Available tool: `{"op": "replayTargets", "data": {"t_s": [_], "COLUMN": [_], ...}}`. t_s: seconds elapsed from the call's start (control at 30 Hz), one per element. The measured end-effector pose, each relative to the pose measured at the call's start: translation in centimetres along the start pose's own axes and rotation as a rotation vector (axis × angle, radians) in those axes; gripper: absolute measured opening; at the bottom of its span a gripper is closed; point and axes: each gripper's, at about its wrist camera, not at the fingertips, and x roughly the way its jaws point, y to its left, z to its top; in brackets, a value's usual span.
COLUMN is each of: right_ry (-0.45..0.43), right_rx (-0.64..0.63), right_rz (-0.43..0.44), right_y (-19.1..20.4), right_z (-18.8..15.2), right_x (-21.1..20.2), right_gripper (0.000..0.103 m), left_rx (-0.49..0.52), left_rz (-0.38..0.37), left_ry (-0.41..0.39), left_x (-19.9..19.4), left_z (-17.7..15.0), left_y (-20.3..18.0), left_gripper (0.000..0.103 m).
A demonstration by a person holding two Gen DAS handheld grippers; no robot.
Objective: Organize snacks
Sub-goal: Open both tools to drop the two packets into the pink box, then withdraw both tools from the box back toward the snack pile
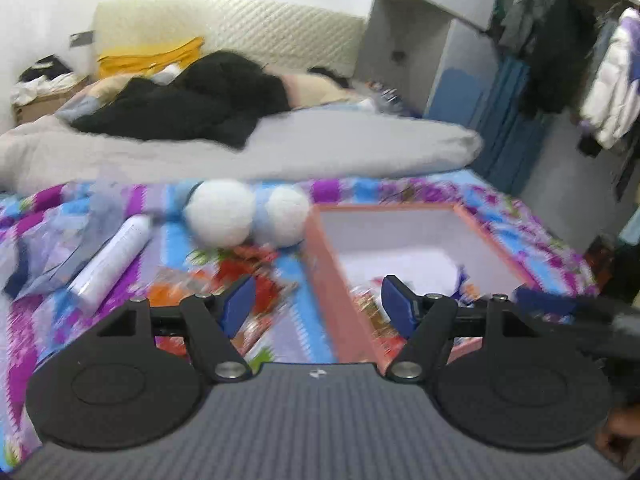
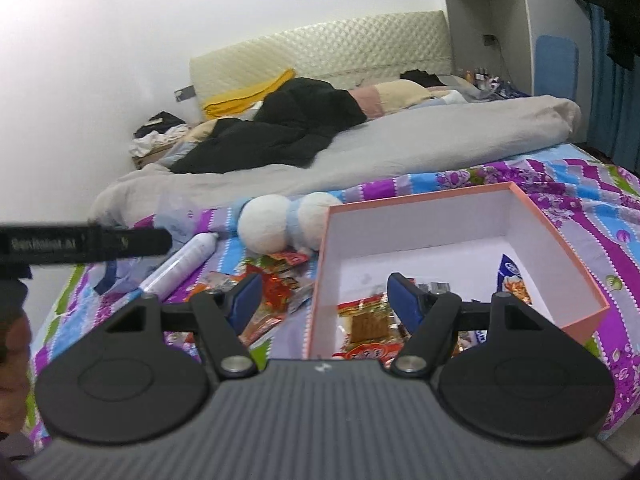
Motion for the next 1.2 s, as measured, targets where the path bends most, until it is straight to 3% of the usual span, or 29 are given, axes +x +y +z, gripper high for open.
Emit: {"op": "replayTargets", "data": {"t_s": [0.27, 0.53, 0.6, 0.63, 1.2], "right_ry": [0.006, 0.051, 0.054, 0.057, 0.054], "right_rx": [-0.013, 0.008, 0.01, 0.005, -0.1], "right_rz": [0.01, 0.033, 0.037, 0.039, 0.075], "right_y": [1.1, 2.5, 2.8, 2.9, 5.5], "right_z": [-2.0, -5.2, -5.7, -5.9, -5.0], "right_x": [-1.3, -1.5, -1.5, -1.5, 3.1], "right_gripper": [0.071, 0.071, 0.071, 0.071, 0.071], "left_rx": [-0.04, -0.063, -0.077, -0.084, -0.125], "left_rz": [0.061, 0.039, 0.045, 0.052, 0.122], "left_ry": [0.016, 0.014, 0.026, 0.036, 0.143], "left_x": [-2.2, -4.1, -4.1, -3.9, 2.3], "left_z": [-3.6, -4.9, -5.2, -5.5, -6.3], "left_y": [3.1, 3.5, 3.6, 3.8, 8.3], "left_gripper": [0.074, 0.074, 0.079, 0.085, 0.094]}}
